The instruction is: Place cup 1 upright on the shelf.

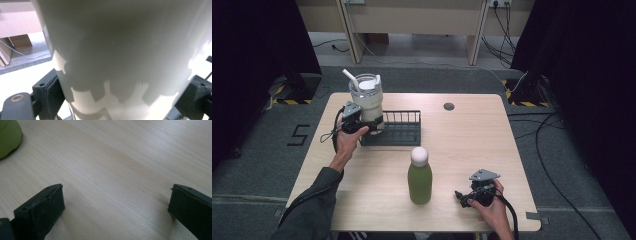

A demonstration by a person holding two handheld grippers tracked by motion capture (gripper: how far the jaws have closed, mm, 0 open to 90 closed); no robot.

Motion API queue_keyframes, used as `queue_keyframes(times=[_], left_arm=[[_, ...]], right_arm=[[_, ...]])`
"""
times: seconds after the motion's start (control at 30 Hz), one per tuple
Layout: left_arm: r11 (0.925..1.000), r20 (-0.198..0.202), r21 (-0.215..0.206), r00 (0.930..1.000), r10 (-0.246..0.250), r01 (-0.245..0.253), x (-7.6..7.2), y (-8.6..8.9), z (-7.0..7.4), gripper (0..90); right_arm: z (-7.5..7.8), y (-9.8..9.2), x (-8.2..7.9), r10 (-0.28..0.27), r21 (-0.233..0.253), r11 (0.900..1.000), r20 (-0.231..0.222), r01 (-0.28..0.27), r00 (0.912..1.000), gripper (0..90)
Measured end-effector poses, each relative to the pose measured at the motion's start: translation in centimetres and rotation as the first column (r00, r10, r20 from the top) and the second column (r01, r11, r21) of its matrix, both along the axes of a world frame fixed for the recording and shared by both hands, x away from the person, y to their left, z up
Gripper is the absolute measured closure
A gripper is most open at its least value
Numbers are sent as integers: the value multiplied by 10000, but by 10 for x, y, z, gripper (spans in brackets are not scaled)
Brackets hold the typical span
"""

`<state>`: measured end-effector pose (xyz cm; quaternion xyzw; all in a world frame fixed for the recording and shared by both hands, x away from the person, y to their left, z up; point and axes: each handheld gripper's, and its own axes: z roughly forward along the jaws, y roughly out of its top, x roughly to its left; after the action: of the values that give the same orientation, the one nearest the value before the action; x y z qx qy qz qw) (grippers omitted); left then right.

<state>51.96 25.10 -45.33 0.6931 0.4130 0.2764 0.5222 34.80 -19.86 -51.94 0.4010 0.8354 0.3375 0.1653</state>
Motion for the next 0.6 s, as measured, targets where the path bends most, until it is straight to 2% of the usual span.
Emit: queue_keyframes(times=[0.17, 0.3, 0.4, 0.6], left_arm=[[10000, -156, -48, 9999, 30, -31, 0, 0, -8, 113], [9999, -74, -140, 9999, 84, -85, -1, 0, -9, 112], [9993, 60, -360, 9999, 83, -81, -2, 2, -12, 111], [9999, 342, -131, 9994, 3, 2, -4, 0, -15, 105]], right_arm=[[0, 0, 0, -6, 9, 10000, 8, 6, 10000, 5], [0, 0, 0, -7, 8, 10000, 9, 7, 10000, 5], [0, 0, 0, -11, 15, 10000, -1, 11, 10000, 5], [0, 0, 0, -14, 14, 10000, -1, 14, 10000, 5]])
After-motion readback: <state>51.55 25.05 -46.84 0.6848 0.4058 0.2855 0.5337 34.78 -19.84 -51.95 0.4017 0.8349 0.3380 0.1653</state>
